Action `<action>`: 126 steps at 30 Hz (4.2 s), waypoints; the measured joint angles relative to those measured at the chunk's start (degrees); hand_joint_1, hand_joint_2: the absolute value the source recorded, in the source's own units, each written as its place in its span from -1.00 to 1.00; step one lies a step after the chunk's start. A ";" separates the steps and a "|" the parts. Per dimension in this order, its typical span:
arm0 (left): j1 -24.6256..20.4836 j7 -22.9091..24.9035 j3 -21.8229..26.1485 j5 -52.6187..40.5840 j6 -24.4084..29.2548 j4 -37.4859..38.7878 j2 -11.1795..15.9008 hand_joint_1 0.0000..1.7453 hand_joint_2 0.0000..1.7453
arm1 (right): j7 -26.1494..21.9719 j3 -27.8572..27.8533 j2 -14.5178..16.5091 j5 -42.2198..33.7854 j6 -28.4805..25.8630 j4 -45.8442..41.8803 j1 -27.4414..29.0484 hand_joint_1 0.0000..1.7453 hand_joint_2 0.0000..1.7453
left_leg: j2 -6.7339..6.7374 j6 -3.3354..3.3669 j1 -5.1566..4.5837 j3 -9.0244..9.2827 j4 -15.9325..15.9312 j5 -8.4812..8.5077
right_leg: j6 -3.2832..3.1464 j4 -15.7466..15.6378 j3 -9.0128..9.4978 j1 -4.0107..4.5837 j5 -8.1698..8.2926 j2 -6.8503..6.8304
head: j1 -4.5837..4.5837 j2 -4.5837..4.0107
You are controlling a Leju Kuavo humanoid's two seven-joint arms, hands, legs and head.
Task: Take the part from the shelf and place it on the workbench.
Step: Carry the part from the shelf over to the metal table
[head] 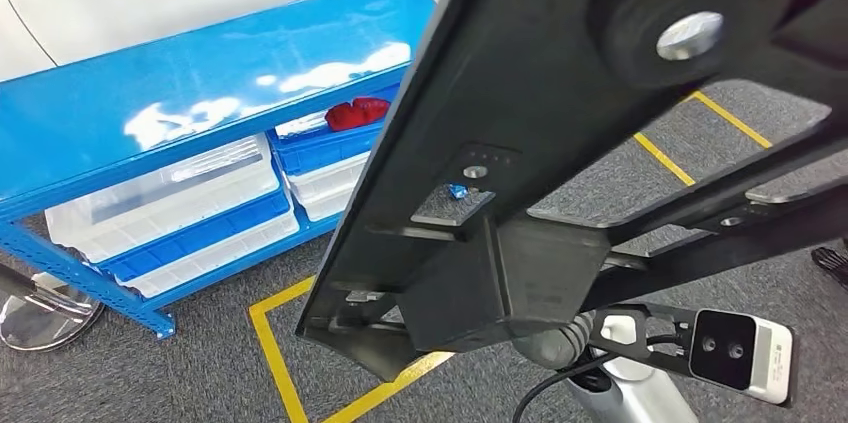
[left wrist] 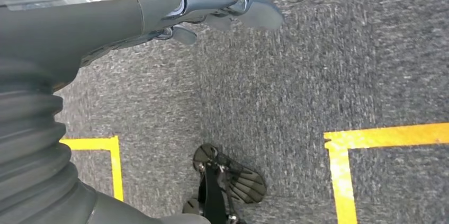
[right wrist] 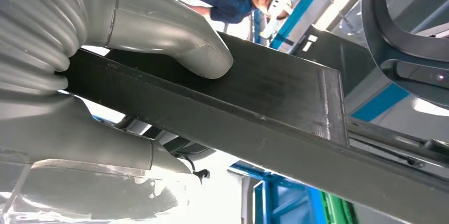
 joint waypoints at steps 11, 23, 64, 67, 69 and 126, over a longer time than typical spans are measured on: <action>0.59 -1.05 0.02 -0.83 0.33 0.00 0.25 -1.00 1.00 | -2.78 -1.22 -1.23 -5.31 1.30 1.95 -0.45 1.00 1.00 | 5.14 1.50 -0.39 -0.10 -0.61 0.72 | 0.64 6.31 -2.01 -0.05 -2.79 -5.53 | 0.61 0.00; 1.01 -0.39 0.45 0.01 0.95 0.02 -0.38 -1.00 1.00 | -3.48 -1.87 -0.82 -4.07 3.21 4.14 1.88 1.00 1.00 | 2.81 -0.97 -0.52 -7.14 15.32 -6.86 | -2.15 -1.51 1.55 0.42 -0.47 -3.24 | 0.37 -0.01; 0.05 0.85 0.30 -1.21 -1.01 0.02 -2.27 -1.00 1.00 | -6.35 -9.09 -3.37 -1.29 8.25 -1.35 10.68 1.00 1.00 | 1.30 1.41 -0.24 -0.01 -1.08 1.23 | 0.65 1.80 -0.12 0.00 -2.29 -0.87 | 0.60 0.00; 0.43 0.54 0.88 0.15 -1.87 0.02 -2.27 -1.00 1.00 | -6.35 -10.52 -2.64 -0.36 12.31 -0.51 10.97 1.00 1.00 | 2.83 1.85 -0.34 -0.02 -1.28 1.25 | 1.41 12.39 -5.40 -0.26 -7.37 -3.42 | 0.87 0.00; 0.46 0.48 1.33 0.48 -1.90 0.02 -2.26 -1.00 1.00 | -6.33 -10.90 -2.03 -0.62 12.78 0.96 10.16 1.00 1.00 | 3.88 1.83 -0.39 -0.04 -1.26 1.18 | 1.63 16.01 -7.32 -0.52 -7.89 -3.73 | 0.87 0.00; 0.02 5.66 1.44 -2.27 -1.99 0.07 -1.34 -1.00 1.00 | -2.59 -9.11 0.15 -6.60 11.32 6.09 4.28 1.00 1.00 | 1.92 1.65 -0.46 -0.38 -1.31 1.63 | 0.55 4.27 -1.39 0.01 -3.80 -1.81 | 0.32 0.00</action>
